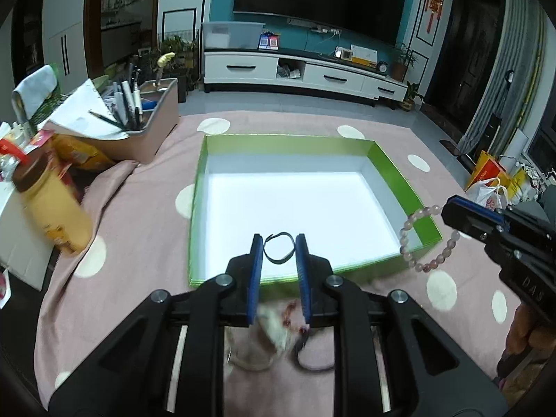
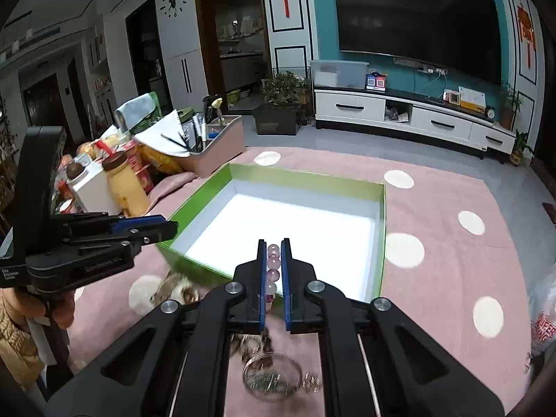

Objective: Organize jewelry
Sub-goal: 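Carry the ring and bracelet into the green box and open both tools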

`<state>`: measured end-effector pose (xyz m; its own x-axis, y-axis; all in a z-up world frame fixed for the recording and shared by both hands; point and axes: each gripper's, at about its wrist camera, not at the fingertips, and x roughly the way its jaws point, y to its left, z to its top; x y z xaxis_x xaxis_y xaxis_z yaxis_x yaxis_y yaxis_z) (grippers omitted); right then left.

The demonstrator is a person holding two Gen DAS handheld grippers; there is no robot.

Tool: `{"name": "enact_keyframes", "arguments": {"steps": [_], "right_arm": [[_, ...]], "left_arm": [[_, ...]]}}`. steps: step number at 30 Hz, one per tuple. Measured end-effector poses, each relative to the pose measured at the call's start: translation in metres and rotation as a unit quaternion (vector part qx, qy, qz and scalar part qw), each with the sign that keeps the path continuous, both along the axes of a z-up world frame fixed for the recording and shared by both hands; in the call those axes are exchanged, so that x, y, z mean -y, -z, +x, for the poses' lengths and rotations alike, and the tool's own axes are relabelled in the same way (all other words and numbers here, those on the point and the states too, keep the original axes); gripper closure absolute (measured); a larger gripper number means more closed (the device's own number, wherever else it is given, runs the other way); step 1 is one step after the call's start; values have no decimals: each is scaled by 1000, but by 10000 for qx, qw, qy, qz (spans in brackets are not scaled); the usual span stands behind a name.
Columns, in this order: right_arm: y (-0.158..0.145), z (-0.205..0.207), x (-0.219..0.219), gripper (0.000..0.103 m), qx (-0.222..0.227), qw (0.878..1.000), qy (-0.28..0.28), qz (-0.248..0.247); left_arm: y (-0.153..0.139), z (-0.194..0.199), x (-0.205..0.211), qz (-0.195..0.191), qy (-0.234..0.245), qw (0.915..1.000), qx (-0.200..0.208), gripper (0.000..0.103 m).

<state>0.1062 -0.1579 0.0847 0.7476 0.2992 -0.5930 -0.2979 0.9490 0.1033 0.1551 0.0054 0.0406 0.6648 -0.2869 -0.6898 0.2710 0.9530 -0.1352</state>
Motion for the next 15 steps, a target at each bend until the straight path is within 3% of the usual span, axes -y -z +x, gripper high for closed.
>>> {"name": "enact_keyframes", "arguments": {"steps": [9, 10, 12, 13, 15], "right_arm": [[40, 66, 2, 93, -621, 9980, 130, 10], [42, 70, 3, 90, -664, 9976, 182, 16], [47, 74, 10, 68, -730, 9967, 332, 109], [46, 72, 15, 63, -681, 9966, 437, 137], [43, 65, 24, 58, -560, 9968, 520, 231]], "left_arm": [[32, 54, 16, 219, -214, 9982, -524, 84], [36, 58, 16, 260, -255, 9977, -576, 79], [40, 59, 14, 300, -322, 9972, -603, 63], [41, 59, 12, 289, -340, 9972, -593, 55], [41, 56, 7, 252, -392, 9973, -566, 50]]}}
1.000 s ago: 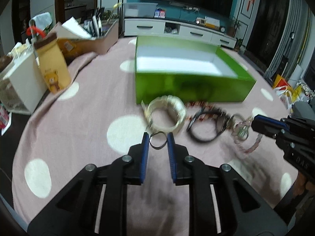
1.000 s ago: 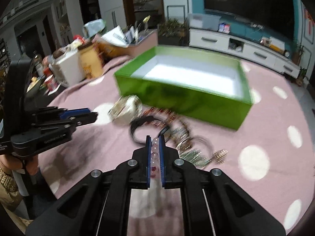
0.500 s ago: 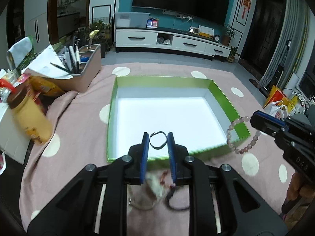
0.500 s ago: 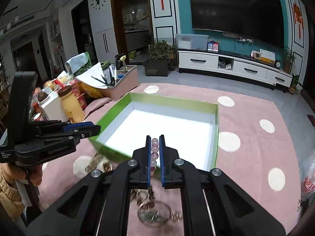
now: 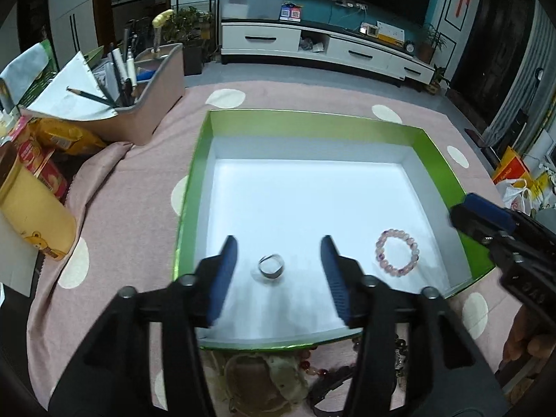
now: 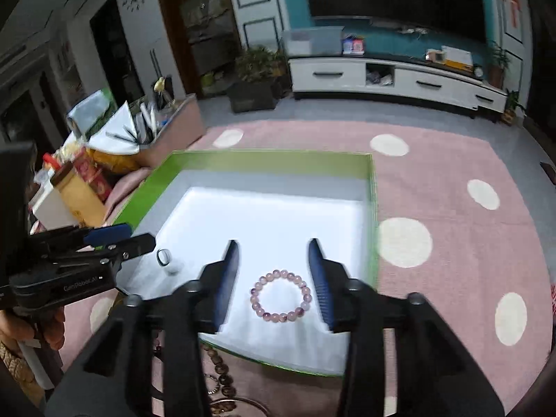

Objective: Organize jewelry
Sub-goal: 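Carry the ring and bracelet into the green box and open both tools, then withdraw both tools from the box back toward the jewelry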

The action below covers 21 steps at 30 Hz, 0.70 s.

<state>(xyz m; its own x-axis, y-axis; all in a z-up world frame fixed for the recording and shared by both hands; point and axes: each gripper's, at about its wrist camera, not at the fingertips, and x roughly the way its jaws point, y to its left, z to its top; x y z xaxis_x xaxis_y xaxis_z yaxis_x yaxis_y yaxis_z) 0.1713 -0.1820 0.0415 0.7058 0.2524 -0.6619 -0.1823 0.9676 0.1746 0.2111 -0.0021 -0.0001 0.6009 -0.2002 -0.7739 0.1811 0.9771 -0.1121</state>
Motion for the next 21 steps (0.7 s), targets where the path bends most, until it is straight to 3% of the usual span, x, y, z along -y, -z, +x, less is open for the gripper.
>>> {"name": "enact_keyframes", "arguments": {"steps": [2, 6, 12, 21], "right_arm": [[-4, -9, 9, 58, 65, 9999, 81, 84], [-8, -30, 25, 58, 111, 9996, 171, 184], [-4, -68, 40, 58, 48, 9991, 257, 344], [6, -112, 46, 58, -118, 9976, 332, 593]], "left_arm": [[-4, -4, -8, -40, -93, 9999, 63, 41], [-15, -21, -22, -91, -197, 9994, 255, 33], [-22, -56, -46, -147, -359, 9986, 362, 32], [-2, -114, -77, -300, -571, 9979, 99, 31]]}}
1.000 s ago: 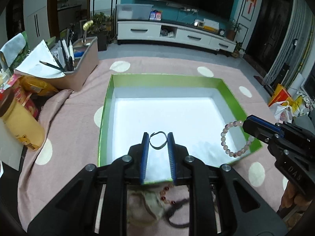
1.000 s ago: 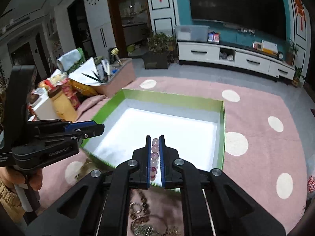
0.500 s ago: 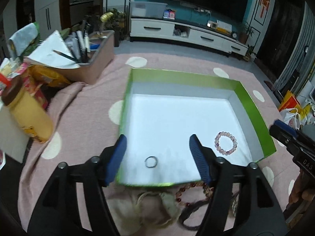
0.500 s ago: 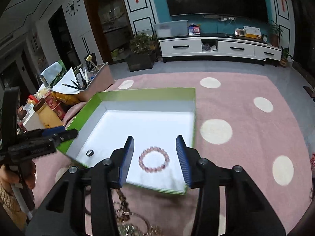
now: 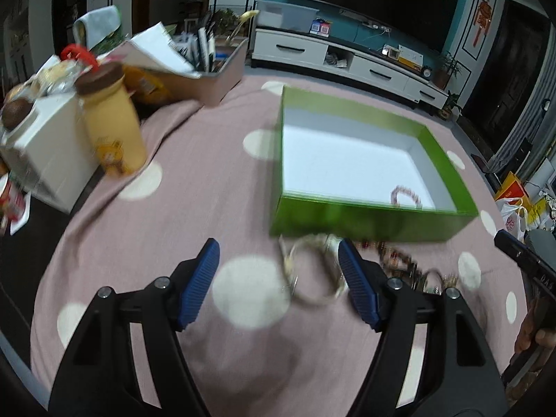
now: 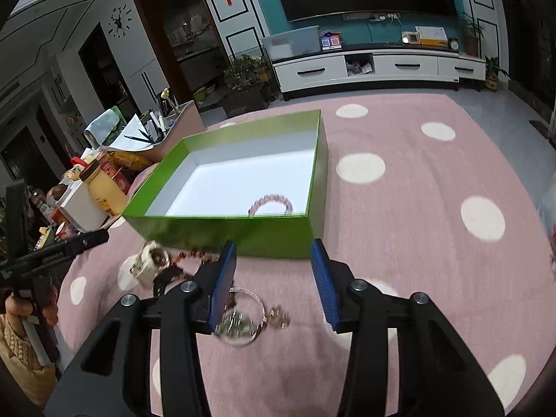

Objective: Organize jewelry
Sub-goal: 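Withdraw both tools from the box back toward the jewelry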

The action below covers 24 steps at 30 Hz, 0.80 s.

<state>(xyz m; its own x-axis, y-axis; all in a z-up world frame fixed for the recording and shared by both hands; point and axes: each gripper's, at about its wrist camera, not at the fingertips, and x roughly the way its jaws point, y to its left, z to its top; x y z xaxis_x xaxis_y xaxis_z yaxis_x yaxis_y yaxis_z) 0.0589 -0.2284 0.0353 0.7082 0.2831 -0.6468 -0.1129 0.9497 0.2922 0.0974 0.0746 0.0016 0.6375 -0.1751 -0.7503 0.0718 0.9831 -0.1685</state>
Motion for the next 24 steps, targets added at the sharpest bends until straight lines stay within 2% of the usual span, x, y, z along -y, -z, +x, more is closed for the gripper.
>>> {"name": "enact_keyframes", "arguments": {"steps": [6, 14, 24], "right_arm": [[13, -21, 0, 58, -201, 9998, 1, 54], [39, -39, -7, 58, -503, 9986, -95, 106], [54, -29, -18, 58, -563, 9982, -200, -49]], "left_arm": [[15, -28, -7, 4, 8, 9999, -157, 31], [31, -56, 8, 261, 280, 9990, -236, 31], [39, -58, 25, 295, 572, 9975, -278, 31]]}}
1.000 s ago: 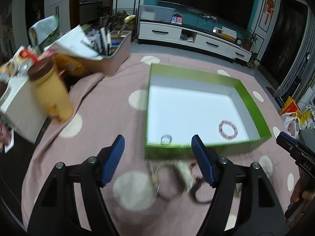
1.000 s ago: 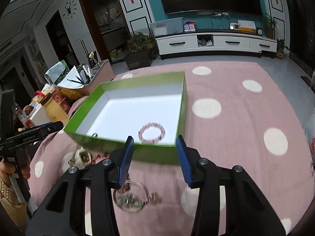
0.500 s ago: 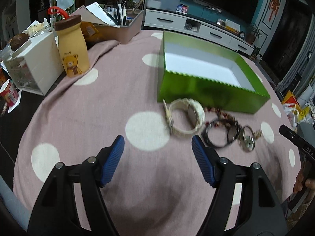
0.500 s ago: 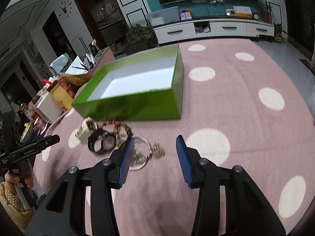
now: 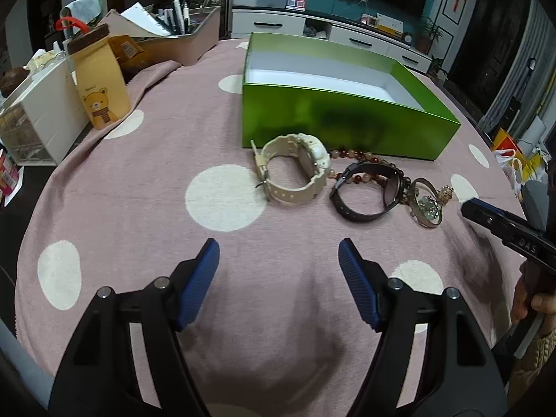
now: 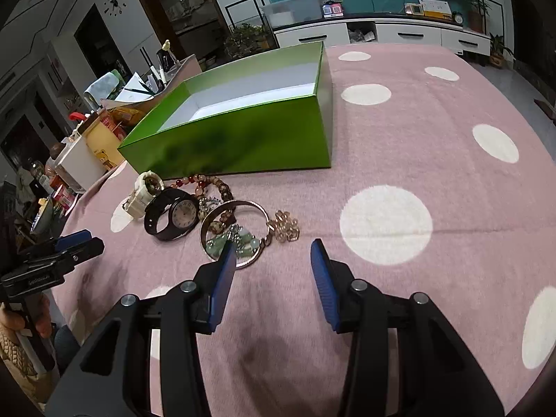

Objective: Organize jewelry
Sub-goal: 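Withdraw both tools from the box back toward the jewelry, then grasp the small gold charm with the right tool while the left tool grasps the cream watch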

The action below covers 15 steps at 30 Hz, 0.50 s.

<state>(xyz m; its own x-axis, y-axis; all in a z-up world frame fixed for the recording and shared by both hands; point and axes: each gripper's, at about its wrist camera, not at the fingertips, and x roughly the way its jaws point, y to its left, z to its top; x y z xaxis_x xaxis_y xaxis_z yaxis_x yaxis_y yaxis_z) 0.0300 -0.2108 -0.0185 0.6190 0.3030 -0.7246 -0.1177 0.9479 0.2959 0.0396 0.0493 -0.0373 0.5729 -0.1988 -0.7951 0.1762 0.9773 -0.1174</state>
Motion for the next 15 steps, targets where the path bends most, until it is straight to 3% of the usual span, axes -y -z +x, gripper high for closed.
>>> {"name": "enact_keyframes", "arguments": {"steps": [8, 10, 12, 15], "right_arm": [[9, 21, -5, 59, 11, 9999, -48, -141], [11, 25, -8, 68, -5, 9998, -65, -205], [14, 28, -9, 83, -64, 9997, -118, -195], [16, 29, -8, 88, -55, 9997, -103, -221]], "left_arm": [[1, 5, 4, 31, 124, 9999, 14, 31], [1, 7, 5, 23, 142, 9999, 22, 31], [1, 8, 6, 16, 172, 9998, 34, 31], [2, 10, 7, 6, 209, 9998, 35, 31]]}}
